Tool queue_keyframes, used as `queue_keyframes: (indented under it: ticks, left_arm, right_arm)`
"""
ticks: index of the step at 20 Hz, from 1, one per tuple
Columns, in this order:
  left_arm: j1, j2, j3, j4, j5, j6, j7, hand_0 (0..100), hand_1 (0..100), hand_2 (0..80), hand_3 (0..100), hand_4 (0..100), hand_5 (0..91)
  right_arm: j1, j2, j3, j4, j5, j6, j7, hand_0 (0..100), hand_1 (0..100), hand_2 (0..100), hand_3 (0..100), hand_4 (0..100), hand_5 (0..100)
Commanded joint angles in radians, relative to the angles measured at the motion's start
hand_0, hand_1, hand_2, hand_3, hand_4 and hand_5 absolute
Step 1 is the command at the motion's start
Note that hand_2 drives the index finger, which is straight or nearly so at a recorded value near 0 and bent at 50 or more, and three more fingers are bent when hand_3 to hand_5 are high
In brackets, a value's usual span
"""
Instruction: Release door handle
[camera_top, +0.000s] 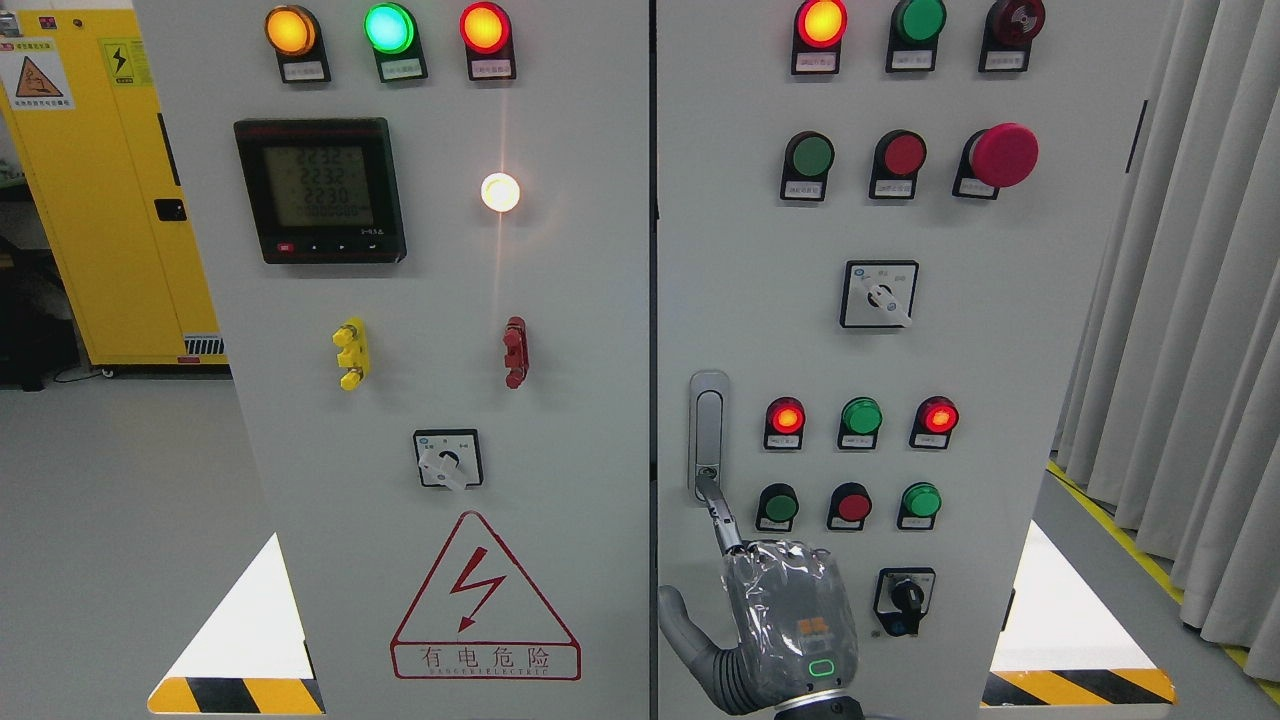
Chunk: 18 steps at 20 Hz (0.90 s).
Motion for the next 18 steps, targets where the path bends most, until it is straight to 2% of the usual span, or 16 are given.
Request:
queue_keyframes:
  ticks: [1, 18]
  left_arm:
    - [0.0, 0.0, 0.0, 0.0, 0.0, -0.001, 0.0, 12, 56, 0.0, 0, 0, 0.0]
    - [0.0, 0.0, 0.0, 0.0, 0.0, -0.001, 0.0, 12, 56, 0.0, 0, 0, 0.0]
  right_arm:
    - [-0.011, 0.006, -0.002, 0.012, 0.0, 0.001, 0.0, 46, 38, 4, 100, 100, 100]
    - [-0.02, 0.008, -0.008, 0.033, -0.002, 0.015, 0.0, 46, 38, 4, 100, 100, 100]
